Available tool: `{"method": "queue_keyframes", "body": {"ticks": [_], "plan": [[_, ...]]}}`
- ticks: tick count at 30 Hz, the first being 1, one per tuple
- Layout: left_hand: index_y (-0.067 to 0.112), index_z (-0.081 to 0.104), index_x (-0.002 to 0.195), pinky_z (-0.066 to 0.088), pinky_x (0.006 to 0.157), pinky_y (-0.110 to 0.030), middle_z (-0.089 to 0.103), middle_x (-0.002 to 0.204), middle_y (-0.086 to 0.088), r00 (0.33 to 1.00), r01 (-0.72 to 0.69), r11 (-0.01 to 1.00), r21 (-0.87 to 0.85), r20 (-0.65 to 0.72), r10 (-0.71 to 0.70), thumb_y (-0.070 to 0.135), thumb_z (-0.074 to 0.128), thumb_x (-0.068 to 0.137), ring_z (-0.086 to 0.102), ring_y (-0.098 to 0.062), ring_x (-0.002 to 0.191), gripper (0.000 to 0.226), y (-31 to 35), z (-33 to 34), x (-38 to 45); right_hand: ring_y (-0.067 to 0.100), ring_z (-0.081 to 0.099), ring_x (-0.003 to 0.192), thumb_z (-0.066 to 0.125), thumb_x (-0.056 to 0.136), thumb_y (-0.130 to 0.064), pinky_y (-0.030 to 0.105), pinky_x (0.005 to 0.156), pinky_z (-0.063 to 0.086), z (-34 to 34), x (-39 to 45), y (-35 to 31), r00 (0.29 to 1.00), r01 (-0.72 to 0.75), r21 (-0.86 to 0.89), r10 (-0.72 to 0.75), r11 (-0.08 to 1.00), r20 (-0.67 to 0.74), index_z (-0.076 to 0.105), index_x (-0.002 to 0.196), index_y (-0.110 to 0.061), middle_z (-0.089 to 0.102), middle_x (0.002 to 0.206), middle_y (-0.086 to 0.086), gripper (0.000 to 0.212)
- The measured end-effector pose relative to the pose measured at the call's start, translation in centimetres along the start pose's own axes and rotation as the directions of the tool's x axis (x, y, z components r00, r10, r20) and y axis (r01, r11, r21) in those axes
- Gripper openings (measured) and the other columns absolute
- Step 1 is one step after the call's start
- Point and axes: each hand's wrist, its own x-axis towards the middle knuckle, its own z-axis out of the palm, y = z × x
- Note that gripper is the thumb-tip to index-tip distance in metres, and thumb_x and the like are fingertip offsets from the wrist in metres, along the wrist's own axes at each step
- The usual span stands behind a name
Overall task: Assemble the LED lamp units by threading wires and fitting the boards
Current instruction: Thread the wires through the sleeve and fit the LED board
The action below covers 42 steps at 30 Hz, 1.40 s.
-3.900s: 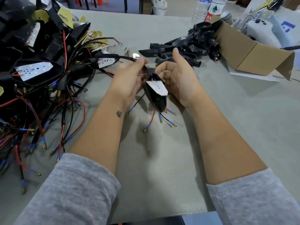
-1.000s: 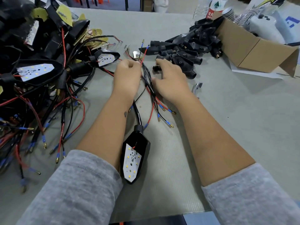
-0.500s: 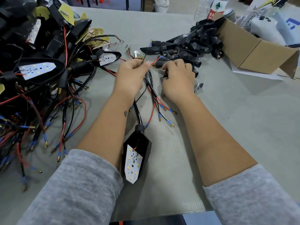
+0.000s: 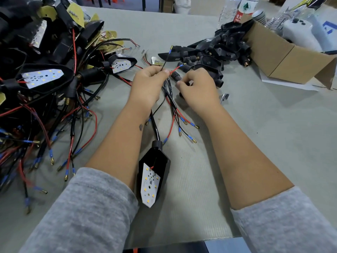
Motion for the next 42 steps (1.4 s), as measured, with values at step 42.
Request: {"method": "queue_keyframes", "body": {"ticks": [42], "plan": [[0.009, 0.069, 0.092, 0.026, 0.039, -0.007, 0.040, 0.039, 0.018, 0.988, -0.144, 0.985, 0.091, 0.071, 0.138, 0.012, 0.068, 0.088, 0.034, 0.001, 0.034, 0.005, 0.5, 0.3, -1.2, 0.010, 0.071, 0.068, 0.053, 0.100, -0.024, 0.020, 0.061, 0.055, -1.3, 0.2, -0.1, 0.906, -0.264, 0.962, 0.325, -0.065, 0.270, 0.051, 0.108, -0.011, 0.072, 0.075, -0.001, 0.016]]}}
